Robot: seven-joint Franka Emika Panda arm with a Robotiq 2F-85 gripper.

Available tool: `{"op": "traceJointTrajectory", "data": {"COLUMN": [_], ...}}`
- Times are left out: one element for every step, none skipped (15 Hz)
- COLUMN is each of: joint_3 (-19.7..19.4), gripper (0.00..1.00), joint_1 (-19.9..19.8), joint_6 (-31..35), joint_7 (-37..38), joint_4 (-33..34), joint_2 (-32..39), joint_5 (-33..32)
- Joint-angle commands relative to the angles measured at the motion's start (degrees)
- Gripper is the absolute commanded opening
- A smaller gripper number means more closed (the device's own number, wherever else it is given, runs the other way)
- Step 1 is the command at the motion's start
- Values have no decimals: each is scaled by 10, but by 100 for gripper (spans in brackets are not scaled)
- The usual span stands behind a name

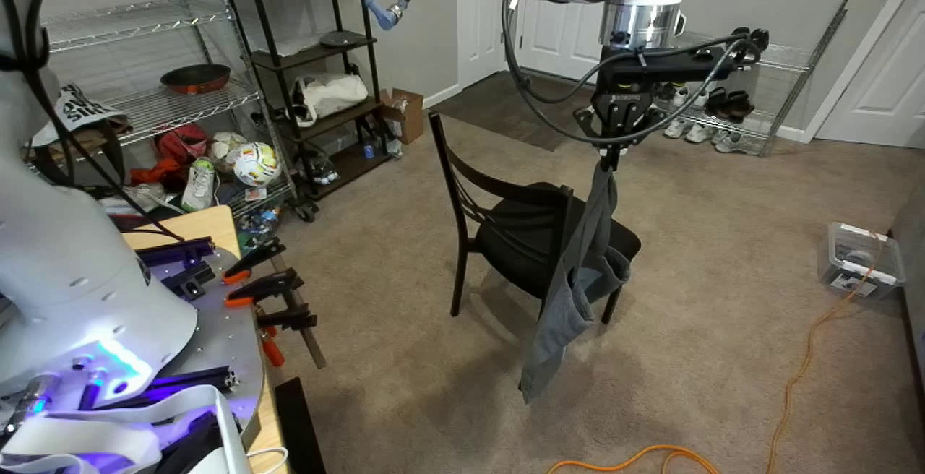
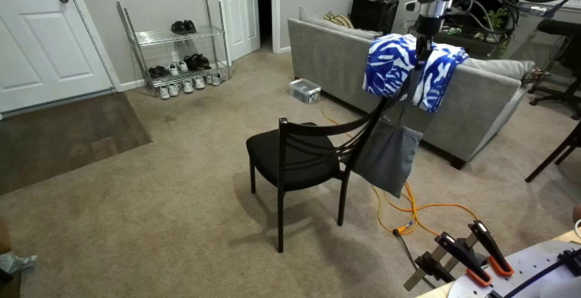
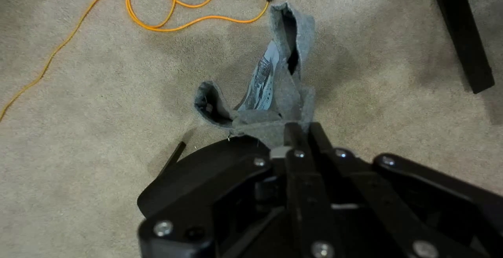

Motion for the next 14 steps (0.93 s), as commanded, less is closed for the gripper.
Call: {"op": "traceJointTrajectory", "data": {"joint_3": [8, 5, 3, 3, 2, 5, 5, 8, 10, 14, 15, 19, 21, 24], "gripper": [2, 2, 2, 2, 2, 2, 2, 2, 2, 2, 2, 2, 2, 2], "joint_1": [-9, -5, -3, -1, 1, 1, 5, 7, 11, 16, 22, 28, 34, 41], "joint_6": [-15, -18, -21, -25, -31, -40, -46, -54, -61, -66, -73, -78, -84, -87], "joint_7": [-18, -18, -17, -20, -20, -29, -30, -40, -45, -53, -59, -66, -73, -79], "joint_4": [25, 37, 49, 65, 82, 100, 117, 135, 153, 170, 187, 202, 214, 222], "joint_2": [12, 18, 24, 32, 41, 49, 59, 69, 78, 88, 97, 106, 113, 117], "joint_5": [-1, -11, -15, -21, -25, -28, -35, -39, -44, -48, -52, -54, -57, -60]}}
